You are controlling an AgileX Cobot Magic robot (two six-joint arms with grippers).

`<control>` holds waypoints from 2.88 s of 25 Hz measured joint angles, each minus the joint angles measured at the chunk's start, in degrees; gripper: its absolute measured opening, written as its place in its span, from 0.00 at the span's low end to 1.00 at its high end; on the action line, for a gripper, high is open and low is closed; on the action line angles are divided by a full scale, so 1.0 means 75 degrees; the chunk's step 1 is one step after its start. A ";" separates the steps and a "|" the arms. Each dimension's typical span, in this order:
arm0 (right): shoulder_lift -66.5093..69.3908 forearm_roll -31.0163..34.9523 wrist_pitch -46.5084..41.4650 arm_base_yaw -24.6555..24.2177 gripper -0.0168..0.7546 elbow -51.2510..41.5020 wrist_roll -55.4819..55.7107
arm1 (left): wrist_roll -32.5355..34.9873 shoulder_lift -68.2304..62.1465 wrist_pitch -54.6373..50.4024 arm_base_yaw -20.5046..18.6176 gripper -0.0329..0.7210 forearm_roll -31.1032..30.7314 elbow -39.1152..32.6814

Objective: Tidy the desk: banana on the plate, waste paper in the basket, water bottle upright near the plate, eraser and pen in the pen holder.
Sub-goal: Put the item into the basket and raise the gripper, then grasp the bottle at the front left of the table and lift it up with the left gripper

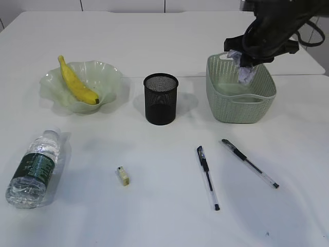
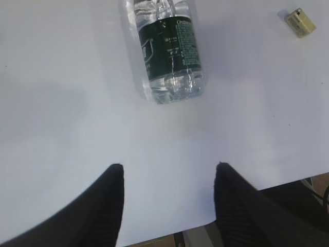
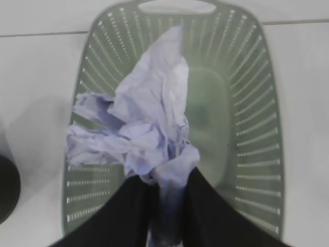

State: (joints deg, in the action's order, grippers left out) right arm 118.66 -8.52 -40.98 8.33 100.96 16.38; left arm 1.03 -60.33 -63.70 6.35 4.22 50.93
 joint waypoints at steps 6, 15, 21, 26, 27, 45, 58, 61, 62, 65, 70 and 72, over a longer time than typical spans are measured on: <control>0.0408 0.0033 0.0557 -0.0193 0.24 0.0000 0.0197 | 0.0000 0.0000 0.0000 0.0000 0.57 0.0038 0.0000; 0.0456 0.0033 0.0950 -0.0206 0.62 0.0019 0.0276 | 0.0000 0.0000 0.0000 0.0000 0.57 0.0038 0.0000; 0.0439 0.0284 -0.0374 -0.0206 0.64 0.0335 0.0289 | 0.0000 0.0000 0.0000 0.0000 0.57 0.0048 0.0000; 0.0115 0.0938 -0.1901 -0.0206 0.62 0.0720 -0.0416 | 0.0000 0.0000 0.0017 0.0000 0.57 0.0002 0.0000; 0.0024 0.1136 -0.2172 -0.0206 0.61 0.0738 -0.0660 | 0.0000 0.0000 0.0049 0.0000 0.57 -0.0033 0.0000; -0.2361 0.1029 -0.3872 0.0797 0.56 -0.1952 -0.1450 | 0.0000 -0.0055 0.1411 0.0000 0.56 0.0112 0.0000; -0.5371 0.0990 -0.3889 0.1054 0.56 -0.4430 -0.1403 | 0.0000 -0.2117 0.2456 0.0044 0.74 0.0372 0.0000; -0.5783 0.0990 -0.3906 0.1054 0.56 -0.4430 -0.1386 | 0.0000 -0.2552 0.3014 0.0044 0.75 0.0512 0.0014; -0.5889 0.0959 -0.3920 0.1054 0.56 -0.4430 -0.1386 | 0.0000 -0.2722 0.3139 0.0044 0.75 0.0584 0.0014; -0.6059 0.0922 -0.3933 0.1054 0.56 -0.4430 -0.1371 | -0.0083 -0.3277 0.3371 0.0044 0.75 0.0643 0.0088; -0.6085 0.0904 -0.3945 0.1054 0.56 -0.4430 -0.1357 | -0.0251 -0.4040 0.3400 0.0044 0.75 0.0680 0.0561; -0.6085 0.0904 -0.3945 0.1054 0.56 -0.4430 -0.1357 | -0.0326 -0.4278 0.3403 0.0044 0.75 0.0680 0.0790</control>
State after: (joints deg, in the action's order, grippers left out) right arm 73.02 -1.74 -70.57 16.23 67.73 6.20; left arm -1.42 -92.41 -38.17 6.68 9.32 56.86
